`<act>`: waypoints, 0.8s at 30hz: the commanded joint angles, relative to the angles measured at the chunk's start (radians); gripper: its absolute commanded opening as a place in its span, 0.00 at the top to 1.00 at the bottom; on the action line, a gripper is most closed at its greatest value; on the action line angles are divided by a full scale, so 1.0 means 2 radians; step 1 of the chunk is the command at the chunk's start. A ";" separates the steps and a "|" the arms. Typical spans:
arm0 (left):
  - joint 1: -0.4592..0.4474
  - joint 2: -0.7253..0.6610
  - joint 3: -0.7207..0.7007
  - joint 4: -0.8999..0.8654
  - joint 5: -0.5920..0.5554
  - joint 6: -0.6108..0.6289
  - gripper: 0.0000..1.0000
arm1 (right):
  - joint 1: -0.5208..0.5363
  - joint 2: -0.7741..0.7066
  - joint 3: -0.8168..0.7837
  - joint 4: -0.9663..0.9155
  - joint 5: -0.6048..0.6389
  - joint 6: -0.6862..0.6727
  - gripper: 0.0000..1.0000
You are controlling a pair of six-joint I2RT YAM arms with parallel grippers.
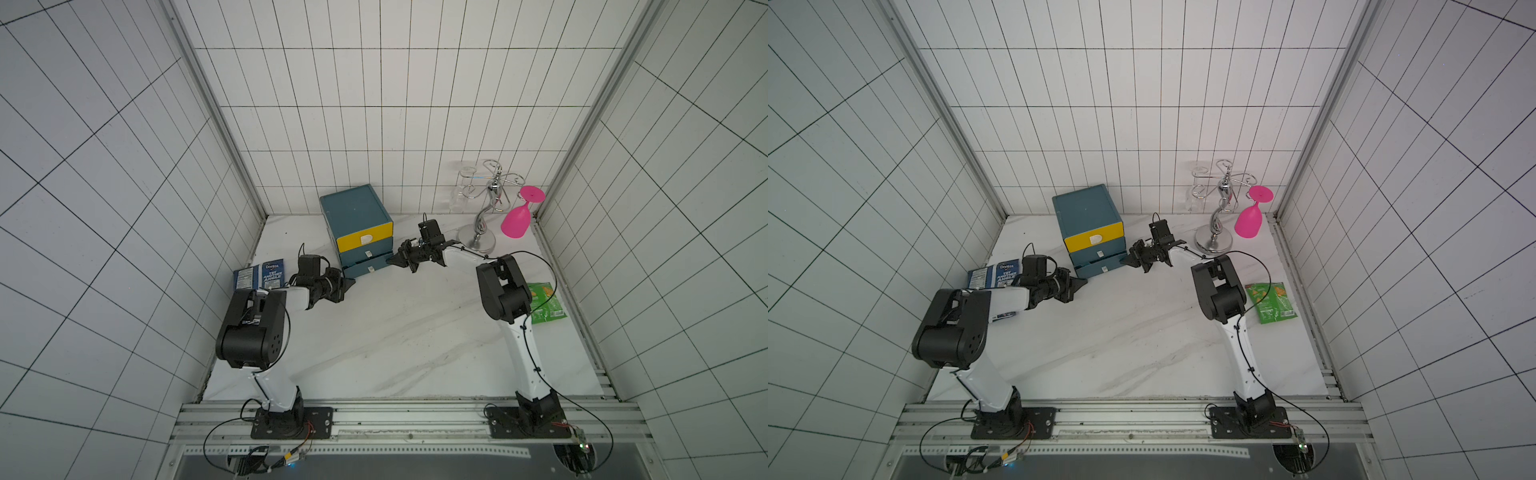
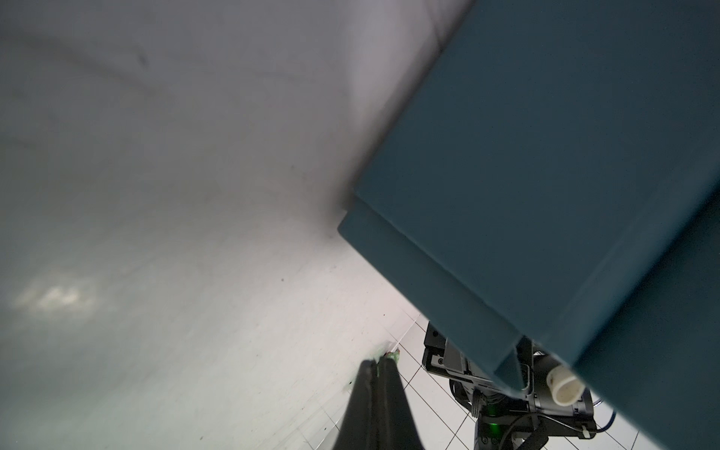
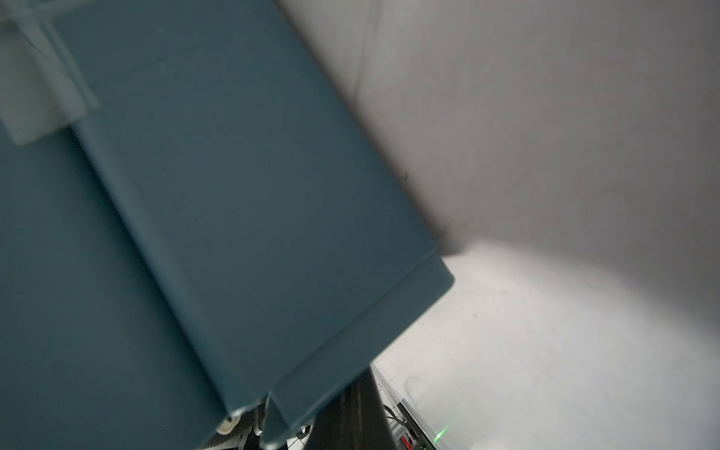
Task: Put the binder clips in the drawer according to color
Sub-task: Close the drawer in the storage box.
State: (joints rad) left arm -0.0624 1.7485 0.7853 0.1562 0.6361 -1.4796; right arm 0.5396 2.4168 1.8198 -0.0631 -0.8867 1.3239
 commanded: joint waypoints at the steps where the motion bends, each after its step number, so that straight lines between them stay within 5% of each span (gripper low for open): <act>1: 0.004 0.003 0.008 0.001 -0.004 0.011 1.00 | 0.006 0.021 0.020 0.027 0.011 0.021 1.00; 17: 0.010 -0.083 -0.038 -0.076 -0.012 0.069 1.00 | 0.010 0.017 0.002 0.078 0.012 0.055 1.00; 24: 0.020 -0.196 0.001 -0.248 -0.050 0.178 1.00 | 0.011 -0.076 -0.078 -0.003 0.019 -0.064 1.00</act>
State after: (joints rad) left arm -0.0360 1.4322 0.7334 -0.1688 0.5903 -1.2587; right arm 0.5522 2.3898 1.6974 0.0162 -0.8658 1.3472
